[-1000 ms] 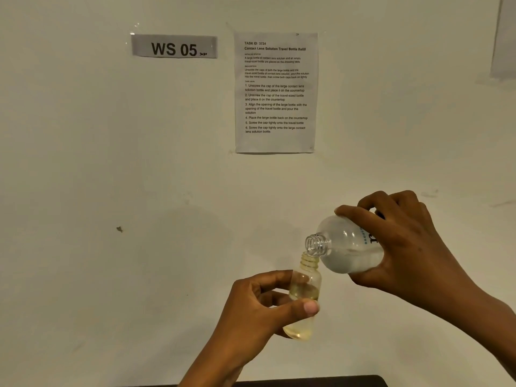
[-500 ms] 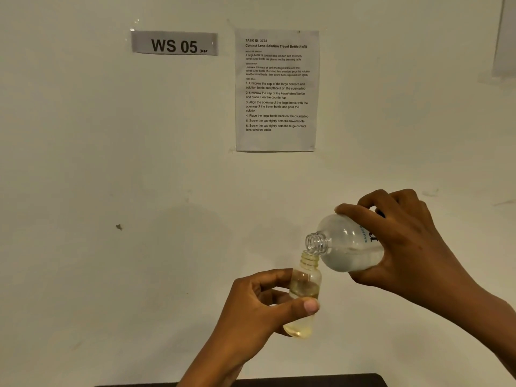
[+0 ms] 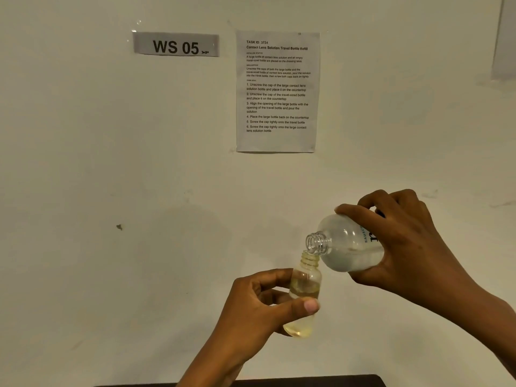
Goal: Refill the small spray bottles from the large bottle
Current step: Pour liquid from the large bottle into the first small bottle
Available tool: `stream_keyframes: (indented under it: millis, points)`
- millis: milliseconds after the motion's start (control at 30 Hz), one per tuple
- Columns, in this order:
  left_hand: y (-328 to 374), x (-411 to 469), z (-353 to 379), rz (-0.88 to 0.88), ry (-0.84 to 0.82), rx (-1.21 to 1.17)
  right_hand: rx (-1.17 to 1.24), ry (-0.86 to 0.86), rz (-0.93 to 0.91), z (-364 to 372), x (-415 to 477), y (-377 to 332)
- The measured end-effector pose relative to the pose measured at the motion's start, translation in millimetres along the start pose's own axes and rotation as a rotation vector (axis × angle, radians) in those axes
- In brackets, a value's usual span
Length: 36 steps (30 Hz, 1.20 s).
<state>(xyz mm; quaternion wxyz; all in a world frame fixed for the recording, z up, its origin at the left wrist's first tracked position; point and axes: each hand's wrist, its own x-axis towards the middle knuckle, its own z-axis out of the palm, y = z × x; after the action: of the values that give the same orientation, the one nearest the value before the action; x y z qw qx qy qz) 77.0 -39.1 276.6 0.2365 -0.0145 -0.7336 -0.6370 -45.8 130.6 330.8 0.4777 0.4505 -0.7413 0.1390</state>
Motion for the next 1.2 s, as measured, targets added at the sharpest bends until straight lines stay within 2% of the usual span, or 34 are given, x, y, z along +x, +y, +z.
stream_keyframes:
  millis: [1200]
  points:
    - [-3.2,2.2,0.7,-0.009,-0.012,0.033,-0.011,0.006,0.0,-1.4,-1.7,1.8]
